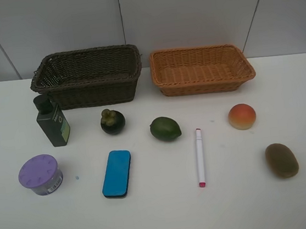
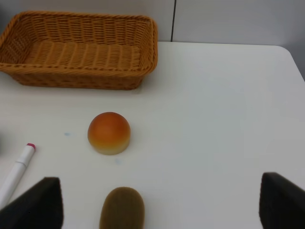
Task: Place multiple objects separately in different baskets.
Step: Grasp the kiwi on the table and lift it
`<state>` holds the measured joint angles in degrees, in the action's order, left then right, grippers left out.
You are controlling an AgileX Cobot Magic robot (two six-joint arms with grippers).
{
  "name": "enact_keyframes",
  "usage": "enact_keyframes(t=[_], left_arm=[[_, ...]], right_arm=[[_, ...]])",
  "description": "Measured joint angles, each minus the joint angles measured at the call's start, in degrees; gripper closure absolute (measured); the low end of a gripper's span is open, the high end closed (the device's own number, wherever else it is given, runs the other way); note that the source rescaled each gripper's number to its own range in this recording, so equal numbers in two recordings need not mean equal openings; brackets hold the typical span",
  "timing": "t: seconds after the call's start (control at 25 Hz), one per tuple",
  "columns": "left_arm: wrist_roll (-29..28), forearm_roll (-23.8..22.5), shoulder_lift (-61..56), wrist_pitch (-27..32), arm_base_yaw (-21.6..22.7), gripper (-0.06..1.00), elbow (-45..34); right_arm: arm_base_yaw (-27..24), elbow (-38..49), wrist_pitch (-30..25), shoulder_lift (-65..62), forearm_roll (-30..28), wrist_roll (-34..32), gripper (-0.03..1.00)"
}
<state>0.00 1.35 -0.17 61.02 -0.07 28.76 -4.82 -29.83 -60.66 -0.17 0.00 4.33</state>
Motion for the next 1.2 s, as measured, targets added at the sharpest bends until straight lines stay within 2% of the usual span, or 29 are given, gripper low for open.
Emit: enact_keyframes(t=[1.2], left_arm=[[0.34, 0.0, 0.0, 0.0, 0.0, 0.94, 0.0]], right_arm=[[0.0, 0.0, 0.0, 0.0, 0.0, 0.0, -0.03]])
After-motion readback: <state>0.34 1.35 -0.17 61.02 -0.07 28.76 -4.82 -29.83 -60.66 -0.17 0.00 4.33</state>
